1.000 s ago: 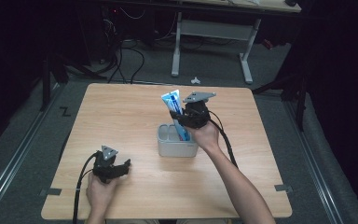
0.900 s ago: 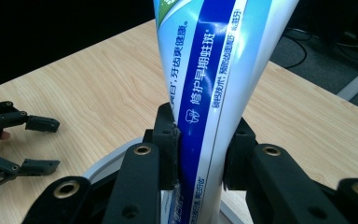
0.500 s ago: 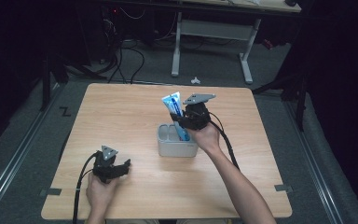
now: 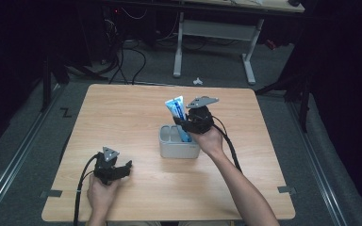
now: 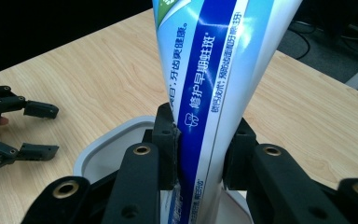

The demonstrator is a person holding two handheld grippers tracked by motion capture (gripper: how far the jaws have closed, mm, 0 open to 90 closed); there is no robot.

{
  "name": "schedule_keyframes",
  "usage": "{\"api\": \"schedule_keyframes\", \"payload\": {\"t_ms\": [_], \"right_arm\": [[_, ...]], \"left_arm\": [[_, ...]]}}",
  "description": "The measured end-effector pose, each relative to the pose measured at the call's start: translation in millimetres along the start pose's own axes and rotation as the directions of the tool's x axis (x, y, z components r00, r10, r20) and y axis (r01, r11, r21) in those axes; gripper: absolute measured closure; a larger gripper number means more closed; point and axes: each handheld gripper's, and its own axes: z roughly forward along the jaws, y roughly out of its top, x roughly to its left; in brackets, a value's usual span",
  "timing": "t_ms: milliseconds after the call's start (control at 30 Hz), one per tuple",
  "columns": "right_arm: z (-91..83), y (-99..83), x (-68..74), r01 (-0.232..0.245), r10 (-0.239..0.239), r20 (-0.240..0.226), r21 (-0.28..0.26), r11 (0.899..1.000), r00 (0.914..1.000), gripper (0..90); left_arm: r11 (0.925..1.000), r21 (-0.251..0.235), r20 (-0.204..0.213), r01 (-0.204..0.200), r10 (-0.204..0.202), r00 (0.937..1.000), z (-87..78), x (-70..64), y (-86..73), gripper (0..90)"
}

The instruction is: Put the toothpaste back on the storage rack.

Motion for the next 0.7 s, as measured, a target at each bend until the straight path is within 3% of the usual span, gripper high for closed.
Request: {"api": "schedule_keyframes", "payload": {"t_ms": [700], "right_arm": [[0.0, -8.8, 1.8, 0.000, 0.000, -0.008, 0.007, 1.000, 1.0000, 71.5]], "left_arm": [[1.0000, 0.002, 0.002, 0.000, 0.000, 1.0000, -0.1, 0.1, 0.1, 25.6]]}}
